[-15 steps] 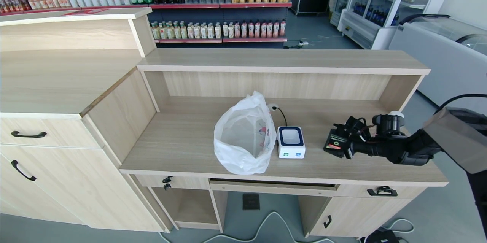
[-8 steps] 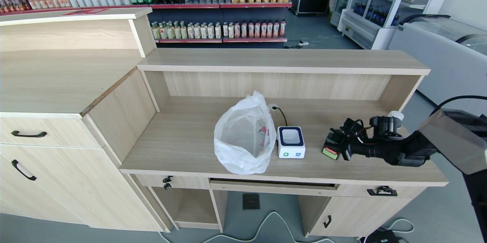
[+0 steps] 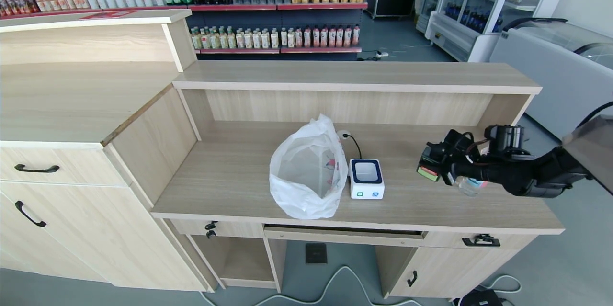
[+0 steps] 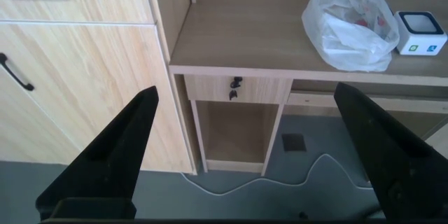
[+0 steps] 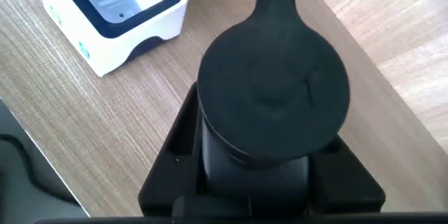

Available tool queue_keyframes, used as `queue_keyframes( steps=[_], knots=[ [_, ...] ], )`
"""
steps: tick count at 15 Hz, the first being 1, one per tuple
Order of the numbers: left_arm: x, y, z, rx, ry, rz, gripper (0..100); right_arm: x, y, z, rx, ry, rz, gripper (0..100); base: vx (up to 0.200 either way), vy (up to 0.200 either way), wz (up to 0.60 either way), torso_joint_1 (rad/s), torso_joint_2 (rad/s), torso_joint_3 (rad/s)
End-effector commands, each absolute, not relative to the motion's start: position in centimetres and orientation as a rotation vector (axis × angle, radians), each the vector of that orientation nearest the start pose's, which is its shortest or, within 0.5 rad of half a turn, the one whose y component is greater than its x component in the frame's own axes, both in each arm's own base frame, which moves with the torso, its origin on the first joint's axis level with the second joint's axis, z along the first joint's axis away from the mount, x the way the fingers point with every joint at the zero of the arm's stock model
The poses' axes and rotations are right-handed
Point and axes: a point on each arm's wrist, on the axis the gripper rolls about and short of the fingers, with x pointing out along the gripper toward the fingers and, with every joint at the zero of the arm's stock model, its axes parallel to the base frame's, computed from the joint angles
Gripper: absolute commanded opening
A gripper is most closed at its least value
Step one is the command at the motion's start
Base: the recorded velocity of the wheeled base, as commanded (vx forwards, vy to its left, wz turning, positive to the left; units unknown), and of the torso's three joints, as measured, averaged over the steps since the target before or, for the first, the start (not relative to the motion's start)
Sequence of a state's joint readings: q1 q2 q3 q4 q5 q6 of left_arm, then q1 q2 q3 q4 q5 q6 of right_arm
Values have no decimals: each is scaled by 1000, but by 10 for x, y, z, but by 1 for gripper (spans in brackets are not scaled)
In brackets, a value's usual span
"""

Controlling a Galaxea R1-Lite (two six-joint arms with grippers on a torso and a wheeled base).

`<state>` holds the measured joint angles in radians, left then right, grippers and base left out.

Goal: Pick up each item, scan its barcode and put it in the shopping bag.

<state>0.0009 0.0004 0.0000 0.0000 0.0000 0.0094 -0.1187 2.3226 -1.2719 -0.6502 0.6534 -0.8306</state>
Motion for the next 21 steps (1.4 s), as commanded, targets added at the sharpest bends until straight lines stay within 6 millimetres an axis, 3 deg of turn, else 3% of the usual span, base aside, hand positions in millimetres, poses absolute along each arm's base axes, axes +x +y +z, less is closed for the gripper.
queue_keyframes(
  steps=[1, 2, 3, 5, 6, 7, 9, 10, 11, 12, 13, 15, 17, 18, 21],
  knots=[
    [-23, 0, 75, 9, 0, 2, 100, 351, -62, 153, -829, 162, 338, 0, 0, 0, 0, 0, 0, 0],
    [-23, 0, 75, 9, 0, 3, 100, 315, -70, 168, -869, 248, 104, 0, 0, 0, 0, 0, 0, 0],
    [-23, 0, 75, 9, 0, 2, 100, 301, -80, 169, -852, 294, 48, 0, 0, 0, 0, 0, 0, 0],
    [-23, 0, 75, 9, 0, 2, 100, 300, -87, 152, -813, 402, 76, 0, 0, 0, 0, 0, 0, 0],
    [-23, 0, 75, 9, 0, 2, 100, 308, -89, 146, -791, 410, 73, 0, 0, 0, 0, 0, 0, 0],
    [-23, 0, 75, 9, 0, 3, 100, 310, -91, 149, -763, 387, 46, 0, 0, 0, 0, 0, 0, 0],
    [-23, 0, 75, 9, 0, 3, 100, 302, -98, 172, -716, 311, -46, 0, 0, 0, 0, 0, 0, 0],
    [-23, 0, 75, 9, 0, 2, 100, 294, -93, 196, -748, 192, -81, 0, 0, 0, 0, 0, 0, 0],
    [-23, 0, 75, 9, 0, 3, 100, 284, -77, 222, -815, 36, -71, 0, 0, 0, 0, 0, 0, 0],
    [-23, 0, 75, 9, 0, 2, 100, 272, -60, 233, -901, -73, -15, 0, 0, 0, 0, 0, 0, 0],
    [-23, 0, 75, 9, 0, 2, 100, 256, -44, 232, -1014, -167, 65, 0, 0, 0, 0, 0, 0, 0],
    [-23, 0, 75, 9, 0, 2, 100, 220, -7, 198, -1253, -333, 353, 0, 0, 0, 0, 0, 0, 0],
    [-23, 0, 75, 9, 0, 2, 100, 208, 25, 190, -1483, -542, 540, 0, 0, 0, 0, 0, 0, 0],
    [-23, 0, 75, 9, 0, 3, 100, 204, 53, 190, -1694, -761, 596, 0, 0, 0, 0, 0, 0, 0],
    [-23, 0, 75, 9, 0, 2, 100, 195, 88, 197, -1994, -1092, 512, 0, 0, 0, 0, 0, 0, 0]
  ],
)
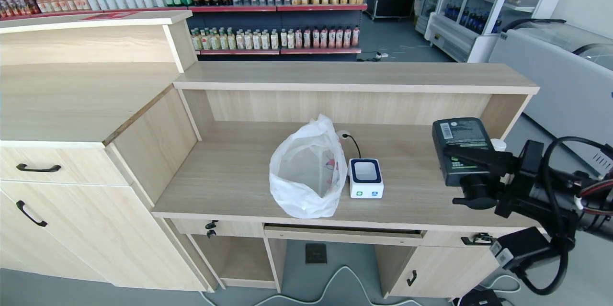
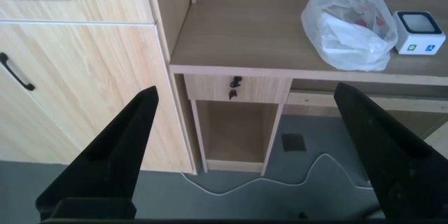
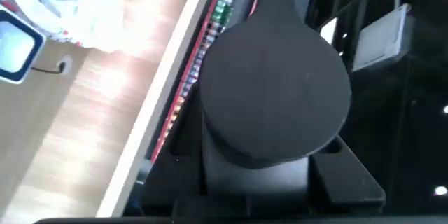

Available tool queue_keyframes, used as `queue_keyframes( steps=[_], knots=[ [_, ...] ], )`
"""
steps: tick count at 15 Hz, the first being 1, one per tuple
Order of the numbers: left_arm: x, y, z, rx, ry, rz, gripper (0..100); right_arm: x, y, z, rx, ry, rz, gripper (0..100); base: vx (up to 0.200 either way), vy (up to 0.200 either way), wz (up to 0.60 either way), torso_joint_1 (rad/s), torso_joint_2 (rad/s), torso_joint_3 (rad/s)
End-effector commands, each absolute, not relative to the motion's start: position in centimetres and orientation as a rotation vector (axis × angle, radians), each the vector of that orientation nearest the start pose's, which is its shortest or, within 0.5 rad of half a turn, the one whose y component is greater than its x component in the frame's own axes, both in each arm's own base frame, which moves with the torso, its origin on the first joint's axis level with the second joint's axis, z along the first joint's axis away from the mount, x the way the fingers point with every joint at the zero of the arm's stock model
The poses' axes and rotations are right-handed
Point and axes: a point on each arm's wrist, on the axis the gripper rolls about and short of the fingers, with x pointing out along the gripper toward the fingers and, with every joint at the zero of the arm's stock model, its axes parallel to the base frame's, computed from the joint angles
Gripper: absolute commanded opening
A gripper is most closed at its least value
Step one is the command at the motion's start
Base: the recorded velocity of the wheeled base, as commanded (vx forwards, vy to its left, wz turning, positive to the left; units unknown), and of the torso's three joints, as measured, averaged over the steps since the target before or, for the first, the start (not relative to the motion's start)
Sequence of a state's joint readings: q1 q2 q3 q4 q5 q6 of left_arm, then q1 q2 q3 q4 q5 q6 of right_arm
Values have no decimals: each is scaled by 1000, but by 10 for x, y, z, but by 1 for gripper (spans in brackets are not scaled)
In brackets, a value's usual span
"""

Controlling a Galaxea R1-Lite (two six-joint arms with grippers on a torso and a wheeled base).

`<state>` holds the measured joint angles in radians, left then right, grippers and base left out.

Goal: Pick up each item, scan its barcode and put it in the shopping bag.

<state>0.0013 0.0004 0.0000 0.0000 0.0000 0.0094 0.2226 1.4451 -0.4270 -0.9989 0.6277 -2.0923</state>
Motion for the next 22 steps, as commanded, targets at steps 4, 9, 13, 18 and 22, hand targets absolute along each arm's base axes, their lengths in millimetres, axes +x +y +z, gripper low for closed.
queue_keyframes(
  steps=[4, 9, 13, 18, 22],
  knots=[
    [-23, 0, 75, 9, 0, 2, 100, 188, 117, 193, -2154, -1252, 452, 0, 0, 0, 0, 0, 0, 0],
    [-23, 0, 75, 9, 0, 2, 100, 186, 145, 191, -2101, -1474, 484, 0, 0, 0, 0, 0, 0, 0],
    [-23, 0, 75, 9, 0, 3, 100, 178, 174, 187, -2025, -1596, 550, 0, 0, 0, 0, 0, 0, 0],
    [-23, 0, 75, 9, 0, 3, 100, 174, 172, 180, -2006, -1615, 603, 0, 0, 0, 0, 0, 0, 0],
    [-23, 0, 75, 9, 0, 3, 100, 173, 170, 176, -2005, -1605, 628, 0, 0, 0, 0, 0, 0, 0]
  ],
)
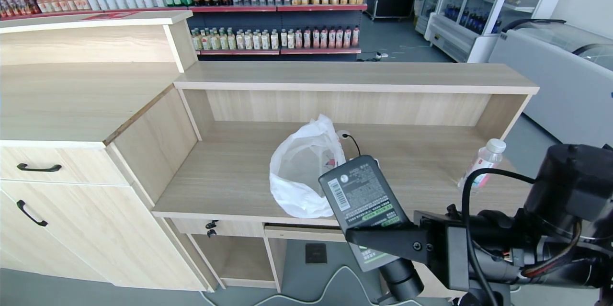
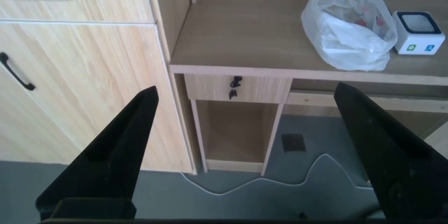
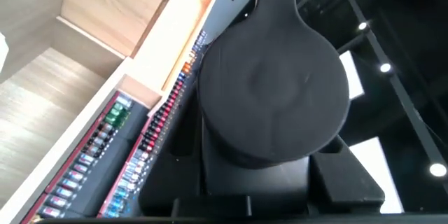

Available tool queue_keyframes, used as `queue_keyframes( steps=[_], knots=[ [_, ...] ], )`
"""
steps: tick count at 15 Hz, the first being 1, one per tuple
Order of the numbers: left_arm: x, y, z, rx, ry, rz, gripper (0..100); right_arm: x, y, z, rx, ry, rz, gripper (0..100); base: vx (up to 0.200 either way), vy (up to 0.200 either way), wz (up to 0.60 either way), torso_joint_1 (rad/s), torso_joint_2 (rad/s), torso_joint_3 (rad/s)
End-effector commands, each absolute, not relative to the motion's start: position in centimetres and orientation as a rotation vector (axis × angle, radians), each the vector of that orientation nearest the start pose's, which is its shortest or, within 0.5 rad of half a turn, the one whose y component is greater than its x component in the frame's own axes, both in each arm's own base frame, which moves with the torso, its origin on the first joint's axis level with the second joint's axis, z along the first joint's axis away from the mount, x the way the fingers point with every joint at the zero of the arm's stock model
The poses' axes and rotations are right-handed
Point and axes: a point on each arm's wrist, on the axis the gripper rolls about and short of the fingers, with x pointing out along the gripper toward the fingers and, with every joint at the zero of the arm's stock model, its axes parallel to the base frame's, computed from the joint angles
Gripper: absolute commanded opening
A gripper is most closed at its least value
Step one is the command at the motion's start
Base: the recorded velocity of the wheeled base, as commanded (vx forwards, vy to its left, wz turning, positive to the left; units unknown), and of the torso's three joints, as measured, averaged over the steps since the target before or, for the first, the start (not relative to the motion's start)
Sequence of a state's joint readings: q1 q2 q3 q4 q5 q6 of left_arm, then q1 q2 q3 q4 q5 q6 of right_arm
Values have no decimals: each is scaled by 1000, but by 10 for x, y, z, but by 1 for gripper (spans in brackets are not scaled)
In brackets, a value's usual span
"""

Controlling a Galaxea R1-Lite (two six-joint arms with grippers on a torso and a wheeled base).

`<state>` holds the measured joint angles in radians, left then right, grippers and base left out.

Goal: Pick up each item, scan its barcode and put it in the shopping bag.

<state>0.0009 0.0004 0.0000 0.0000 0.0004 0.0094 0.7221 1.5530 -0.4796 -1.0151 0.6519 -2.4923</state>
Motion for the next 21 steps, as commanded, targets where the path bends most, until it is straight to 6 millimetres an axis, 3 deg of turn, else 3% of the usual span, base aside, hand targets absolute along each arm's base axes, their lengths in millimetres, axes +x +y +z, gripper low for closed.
queue_keyframes(
  steps=[1, 18, 20, 21],
  knots=[
    [-23, 0, 75, 9, 0, 2, 100, 172, 169, 176, -1996, -1619, 633, 0, 0, 0, 0, 0, 0, 0],
    [-23, 0, 75, 9, 0, 3, 100, 159, 165, 164, -1946, -1629, 848, 0, 0, 0, 0, 0, 0, 0],
    [-23, 0, 75, 9, 0, 2, 100, 161, 150, 165, -1962, -1520, 901, 0, 0, 0, 0, 0, 0, 0],
    [-23, 0, 75, 9, 0, 3, 100, 167, 127, 168, -1940, -1310, 957, 0, 0, 0, 0, 0, 0, 0]
  ],
)
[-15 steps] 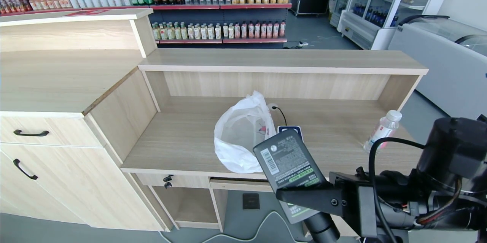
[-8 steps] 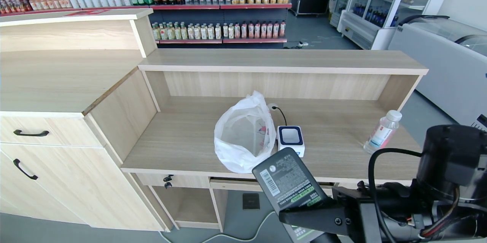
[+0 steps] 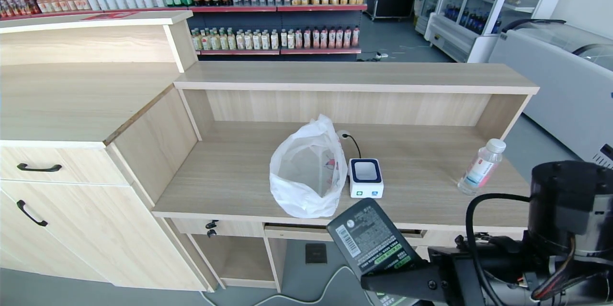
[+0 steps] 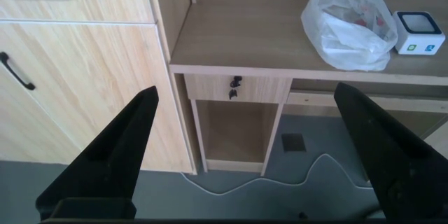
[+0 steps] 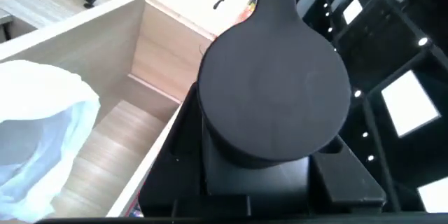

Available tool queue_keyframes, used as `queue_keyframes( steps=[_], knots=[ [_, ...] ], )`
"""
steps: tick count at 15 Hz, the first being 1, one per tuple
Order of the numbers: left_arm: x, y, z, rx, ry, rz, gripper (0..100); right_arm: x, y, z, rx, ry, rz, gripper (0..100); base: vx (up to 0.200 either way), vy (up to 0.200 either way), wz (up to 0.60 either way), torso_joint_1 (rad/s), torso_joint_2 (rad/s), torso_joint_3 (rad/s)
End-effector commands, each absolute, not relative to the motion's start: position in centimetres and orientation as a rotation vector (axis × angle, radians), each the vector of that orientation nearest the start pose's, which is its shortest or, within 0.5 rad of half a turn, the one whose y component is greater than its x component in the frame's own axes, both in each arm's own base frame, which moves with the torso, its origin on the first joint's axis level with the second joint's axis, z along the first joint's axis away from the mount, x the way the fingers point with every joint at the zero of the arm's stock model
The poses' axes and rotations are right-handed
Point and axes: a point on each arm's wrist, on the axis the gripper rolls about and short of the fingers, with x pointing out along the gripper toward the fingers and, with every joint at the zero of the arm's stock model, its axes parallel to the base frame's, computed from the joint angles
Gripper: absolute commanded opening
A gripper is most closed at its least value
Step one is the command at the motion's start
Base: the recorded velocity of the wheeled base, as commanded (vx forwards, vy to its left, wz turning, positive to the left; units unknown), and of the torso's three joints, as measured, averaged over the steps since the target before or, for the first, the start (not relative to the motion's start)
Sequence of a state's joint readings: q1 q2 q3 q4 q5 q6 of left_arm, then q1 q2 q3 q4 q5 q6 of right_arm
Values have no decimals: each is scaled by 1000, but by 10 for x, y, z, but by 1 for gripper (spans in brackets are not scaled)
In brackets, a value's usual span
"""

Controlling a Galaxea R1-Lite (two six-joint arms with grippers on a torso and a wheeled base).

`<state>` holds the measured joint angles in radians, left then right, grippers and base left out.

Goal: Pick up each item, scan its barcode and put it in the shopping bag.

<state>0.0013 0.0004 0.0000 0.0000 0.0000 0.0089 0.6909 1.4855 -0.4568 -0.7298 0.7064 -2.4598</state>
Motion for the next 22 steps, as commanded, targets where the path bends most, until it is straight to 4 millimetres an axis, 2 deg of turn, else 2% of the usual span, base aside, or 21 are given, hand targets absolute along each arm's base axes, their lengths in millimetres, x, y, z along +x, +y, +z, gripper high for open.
queue_keyframes(
  steps=[1, 3, 4, 5, 6, 7, 8, 10, 13, 16, 17, 19, 20, 22],
  knots=[
    [-23, 0, 75, 9, 0, 2, 100, 171, 100, 171, -1871, -1058, 980, 0, 0, 0, 0, 0, 0, 0],
    [-23, 0, 75, 9, 0, 2, 100, 162, 41, 186, -1711, -657, 853, 0, 0, 0, 0, 0, 0, 0],
    [-23, 0, 75, 9, 0, 2, 100, 153, 17, 193, -1574, -508, 779, 0, 0, 0, 0, 0, 0, 0],
    [-23, 0, 75, 9, 0, 3, 100, 149, 7, 197, -1515, -444, 725, 0, 0, 0, 0, 0, 0, 0],
    [-23, 0, 75, 9, 0, 3, 100, 138, -14, 206, -1361, -280, 569, 0, 0, 0, 0, 0, 0, 0],
    [-23, 0, 75, 9, 0, 2, 100, 133, -23, 209, -1246, -169, 467, 0, 0, 0, 0, 0, 0, 0],
    [-23, 0, 75, 9, 0, 3, 100, 128, -29, 208, -1108, -70, 376, 0, 0, 0, 0, 0, 0, 0],
    [-23, 0, 75, 9, 0, 2, 100, 126, -31, 203, -830, 30, 332, 0, 0, 0, 0, 0, 0, 0],
    [-23, 0, 75, 9, 0, 3, 100, 124, -54, 200, -717, 136, 163, 0, 0, 0, 0, 0, 0, 0],
    [-23, 0, 75, 9, 0, 2, 100, 125, -55, 198, -544, 175, 106, 0, 0, 0, 200, 2, 1, -1],
    [-23, 0, 75, 9, 0, 2, 100, 125, -55, 198, -544, 175, 106, 0, 0, 0, 600, 2, -2, 2],
    [-23, 0, 75, 9, 0, 2, 100, 136, -50, 206, -319, 211, -58, 0, 0, 0, 600, 2, -2, 0],
    [-23, 0, 75, 9, 0, 3, 100, 144, -46, 209, -217, 216, -87, 0, 0, 0, 600, -7, 7, 2],
    [-23, 0, 75, 9, 0, 2, 100, 163, -33, 202, 96, 248, -11, 0, 0, 0, 300, 1, 1, 4]
  ],
)
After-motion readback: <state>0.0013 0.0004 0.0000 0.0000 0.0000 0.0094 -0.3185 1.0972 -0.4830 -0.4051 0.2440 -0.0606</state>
